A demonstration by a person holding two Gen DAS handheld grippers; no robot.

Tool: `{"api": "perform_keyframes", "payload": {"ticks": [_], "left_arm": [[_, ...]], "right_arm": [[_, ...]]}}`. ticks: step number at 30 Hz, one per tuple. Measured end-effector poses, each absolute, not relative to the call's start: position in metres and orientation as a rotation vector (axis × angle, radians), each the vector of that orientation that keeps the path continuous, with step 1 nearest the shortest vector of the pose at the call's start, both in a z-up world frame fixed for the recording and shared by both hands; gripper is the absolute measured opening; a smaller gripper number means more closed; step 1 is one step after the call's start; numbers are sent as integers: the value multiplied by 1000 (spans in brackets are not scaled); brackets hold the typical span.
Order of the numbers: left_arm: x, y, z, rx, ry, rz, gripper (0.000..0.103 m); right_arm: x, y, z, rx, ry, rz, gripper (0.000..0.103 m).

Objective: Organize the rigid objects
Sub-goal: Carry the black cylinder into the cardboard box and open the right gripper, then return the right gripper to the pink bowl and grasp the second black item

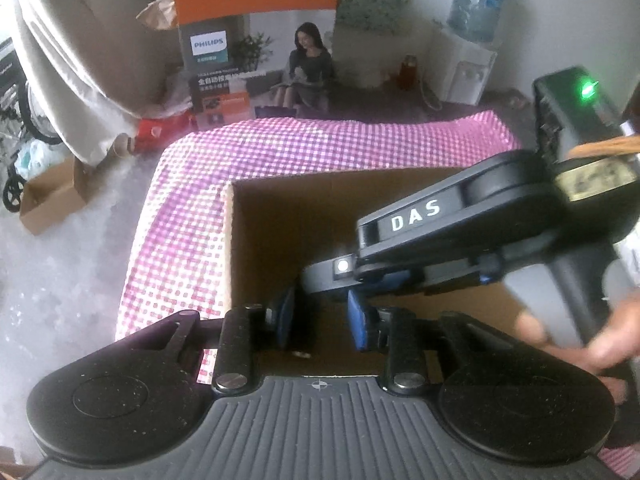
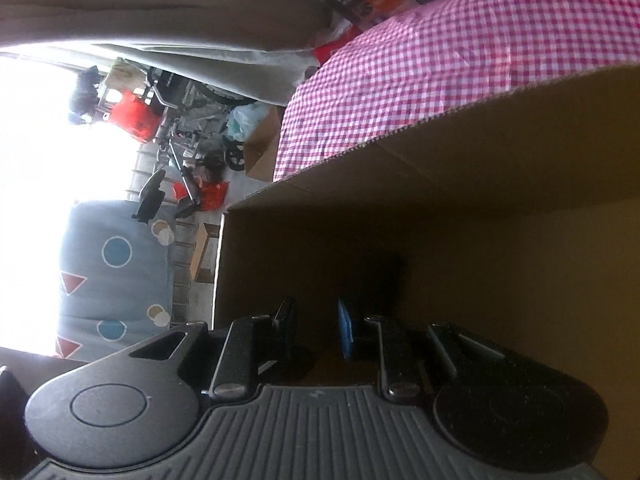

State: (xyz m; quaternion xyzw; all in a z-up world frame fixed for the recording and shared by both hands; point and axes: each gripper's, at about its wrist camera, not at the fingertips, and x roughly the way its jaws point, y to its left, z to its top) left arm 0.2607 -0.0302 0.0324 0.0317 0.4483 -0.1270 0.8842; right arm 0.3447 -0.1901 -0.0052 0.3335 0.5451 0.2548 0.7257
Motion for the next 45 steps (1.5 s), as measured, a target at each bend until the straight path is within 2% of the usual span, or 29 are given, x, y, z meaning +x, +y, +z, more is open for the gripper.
{"api": "perform_keyframes", "payload": {"ticks": [9, 12, 16, 23, 31, 36, 37, 39, 41, 45], "left_arm": [[227, -10, 73, -28, 808, -285, 43], [203, 1, 89, -73, 746, -295, 51], [163, 16, 101, -126, 670, -297, 70], [107, 26, 78, -151, 686, -299, 74], [68, 30, 30, -93, 772, -336, 72], [63, 16, 4, 21, 812, -361, 64], [60, 15, -1, 37, 820, -369, 59], [62, 10, -8, 67, 831, -398, 57], [63, 5, -16, 91, 842, -413, 50], [76, 0, -29, 128, 889, -395, 43]], "right_arm": [[318, -210, 15, 739, 1151, 561, 24], [292, -223, 35, 745, 1091, 584, 25], [236, -243, 68, 742, 961, 644, 25], [139, -267, 81, 777, 847, 722, 26], [79, -256, 25, 902, 930, 685, 26], [73, -235, -16, 959, 1027, 641, 26], [71, -233, -23, 974, 1042, 638, 27], [71, -227, -36, 1001, 1079, 617, 33], [74, -220, -44, 1021, 1102, 596, 41], [76, -215, -57, 1025, 1138, 573, 45]]}}
